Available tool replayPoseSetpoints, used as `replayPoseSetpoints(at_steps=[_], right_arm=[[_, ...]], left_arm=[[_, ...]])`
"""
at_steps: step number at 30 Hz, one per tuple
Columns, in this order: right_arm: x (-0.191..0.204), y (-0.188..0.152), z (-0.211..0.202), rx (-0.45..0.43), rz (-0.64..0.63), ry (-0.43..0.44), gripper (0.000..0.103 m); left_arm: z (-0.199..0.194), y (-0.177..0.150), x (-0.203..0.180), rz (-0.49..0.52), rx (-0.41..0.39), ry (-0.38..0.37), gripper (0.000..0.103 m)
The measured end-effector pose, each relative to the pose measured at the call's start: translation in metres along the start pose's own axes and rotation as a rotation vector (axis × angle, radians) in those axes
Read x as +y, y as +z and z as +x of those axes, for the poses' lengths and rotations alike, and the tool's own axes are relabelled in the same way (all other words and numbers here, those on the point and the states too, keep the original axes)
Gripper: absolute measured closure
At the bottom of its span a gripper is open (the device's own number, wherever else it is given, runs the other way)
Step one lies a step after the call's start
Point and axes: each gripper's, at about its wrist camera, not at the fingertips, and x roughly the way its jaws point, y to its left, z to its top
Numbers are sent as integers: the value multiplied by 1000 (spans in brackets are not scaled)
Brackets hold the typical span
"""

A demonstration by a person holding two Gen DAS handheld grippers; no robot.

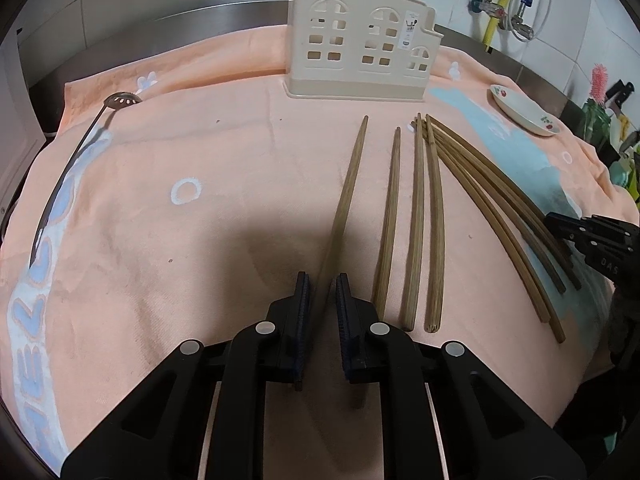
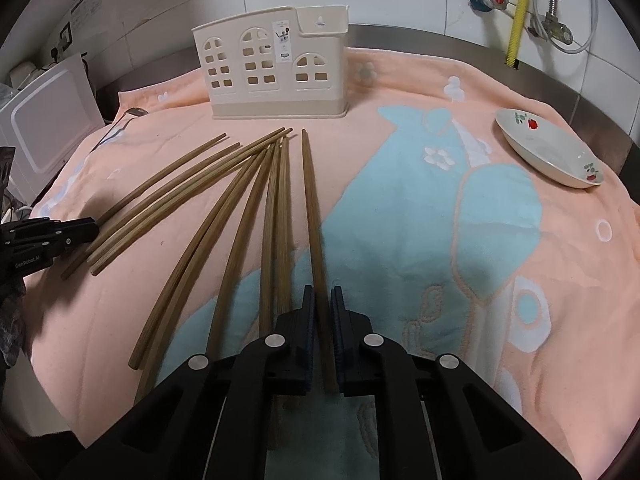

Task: Organize utensils
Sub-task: 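Lower the left tool onto one wooden chopstick and close it while the right tool closes on another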

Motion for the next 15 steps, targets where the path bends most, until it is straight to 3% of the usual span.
replayPoseSetpoints(at_steps=[6, 15], right_arm=[[0, 0, -3, -7, 5, 0, 96], [5, 9, -33, -83, -10, -8, 96]], left_arm=[[-1, 1, -5, 34, 5, 25, 95], [-22, 9, -4, 12, -19, -16, 98]])
